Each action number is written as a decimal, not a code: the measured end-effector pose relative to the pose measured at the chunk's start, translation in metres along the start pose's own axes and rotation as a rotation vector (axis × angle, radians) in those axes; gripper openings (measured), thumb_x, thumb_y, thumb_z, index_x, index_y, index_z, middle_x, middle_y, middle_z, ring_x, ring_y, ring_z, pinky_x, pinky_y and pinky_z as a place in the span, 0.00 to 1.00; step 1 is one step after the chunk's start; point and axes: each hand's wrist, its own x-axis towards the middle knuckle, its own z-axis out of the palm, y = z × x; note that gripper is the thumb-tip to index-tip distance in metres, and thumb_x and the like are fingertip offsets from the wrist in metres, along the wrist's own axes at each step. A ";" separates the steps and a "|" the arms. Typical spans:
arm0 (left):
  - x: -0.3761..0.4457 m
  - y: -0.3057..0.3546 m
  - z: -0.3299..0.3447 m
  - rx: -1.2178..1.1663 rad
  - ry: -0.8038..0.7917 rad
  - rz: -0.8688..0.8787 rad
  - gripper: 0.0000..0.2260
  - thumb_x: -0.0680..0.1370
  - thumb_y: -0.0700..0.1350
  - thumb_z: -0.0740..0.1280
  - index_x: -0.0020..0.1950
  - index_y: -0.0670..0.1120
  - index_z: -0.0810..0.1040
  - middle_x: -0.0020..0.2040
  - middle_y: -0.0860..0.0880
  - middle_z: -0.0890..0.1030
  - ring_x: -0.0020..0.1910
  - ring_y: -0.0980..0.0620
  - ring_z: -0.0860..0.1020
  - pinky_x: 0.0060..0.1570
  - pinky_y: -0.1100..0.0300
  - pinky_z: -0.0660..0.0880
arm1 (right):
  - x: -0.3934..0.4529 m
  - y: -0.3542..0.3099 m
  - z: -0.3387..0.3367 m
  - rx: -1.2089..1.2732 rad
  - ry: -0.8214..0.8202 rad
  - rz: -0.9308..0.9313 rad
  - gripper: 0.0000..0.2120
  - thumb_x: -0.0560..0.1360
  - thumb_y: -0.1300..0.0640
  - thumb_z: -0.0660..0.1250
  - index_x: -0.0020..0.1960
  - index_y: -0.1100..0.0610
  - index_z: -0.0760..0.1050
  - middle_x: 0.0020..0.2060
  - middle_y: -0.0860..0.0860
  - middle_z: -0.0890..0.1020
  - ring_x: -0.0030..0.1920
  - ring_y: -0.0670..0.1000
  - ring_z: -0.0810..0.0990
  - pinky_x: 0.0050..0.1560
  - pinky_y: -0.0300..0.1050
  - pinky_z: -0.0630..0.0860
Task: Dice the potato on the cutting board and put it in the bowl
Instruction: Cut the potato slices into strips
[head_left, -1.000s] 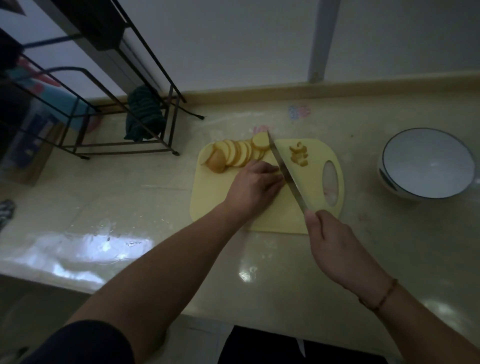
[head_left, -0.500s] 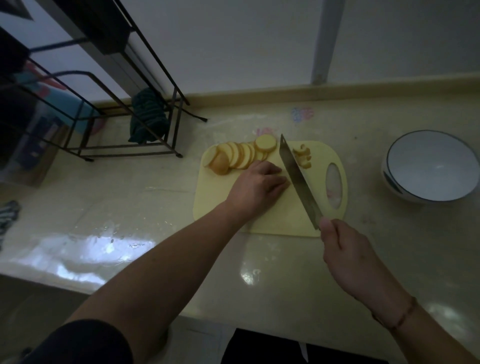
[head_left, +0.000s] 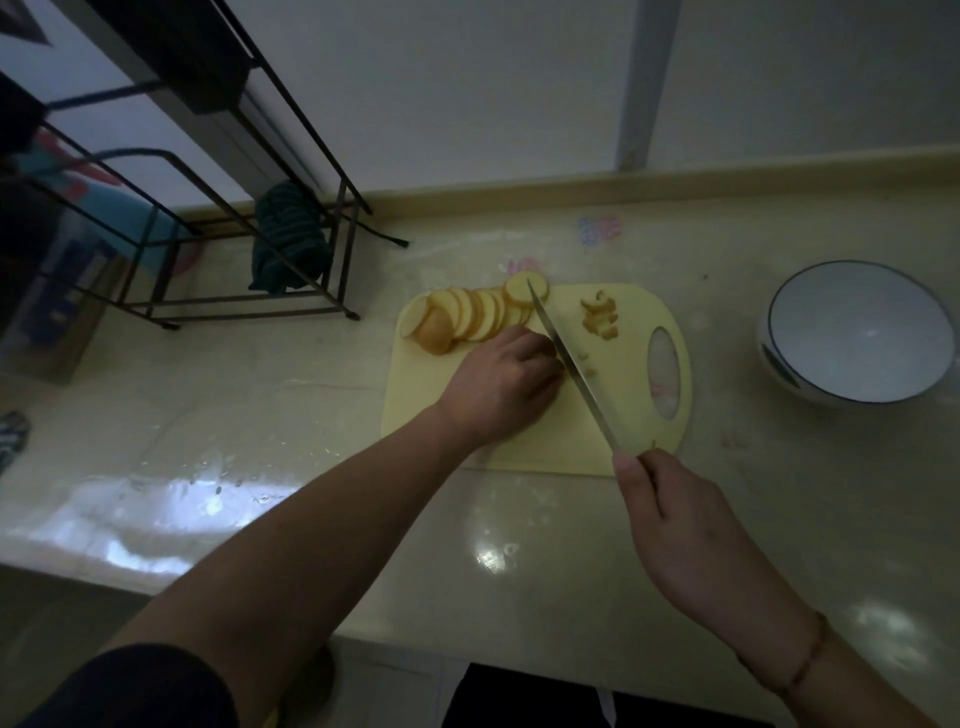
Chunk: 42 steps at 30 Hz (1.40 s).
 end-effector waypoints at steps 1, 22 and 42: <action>0.000 0.000 0.000 -0.004 0.000 -0.001 0.09 0.77 0.43 0.70 0.52 0.40 0.85 0.50 0.42 0.83 0.46 0.41 0.79 0.40 0.50 0.78 | 0.000 0.000 0.001 -0.002 -0.002 0.002 0.19 0.80 0.43 0.52 0.38 0.54 0.68 0.29 0.50 0.74 0.30 0.45 0.73 0.29 0.35 0.65; 0.012 -0.005 -0.009 -0.090 -0.096 0.006 0.06 0.75 0.41 0.71 0.45 0.40 0.86 0.41 0.43 0.82 0.40 0.41 0.80 0.38 0.54 0.77 | 0.003 0.004 0.000 -0.033 -0.050 0.011 0.20 0.80 0.43 0.50 0.38 0.54 0.66 0.29 0.50 0.74 0.30 0.45 0.72 0.32 0.37 0.66; 0.002 0.000 -0.003 -0.138 0.013 -0.075 0.06 0.76 0.41 0.72 0.48 0.40 0.86 0.47 0.42 0.82 0.41 0.44 0.81 0.38 0.54 0.78 | 0.011 0.009 -0.016 0.044 -0.062 0.032 0.22 0.80 0.42 0.50 0.39 0.57 0.70 0.31 0.52 0.76 0.31 0.48 0.73 0.35 0.46 0.69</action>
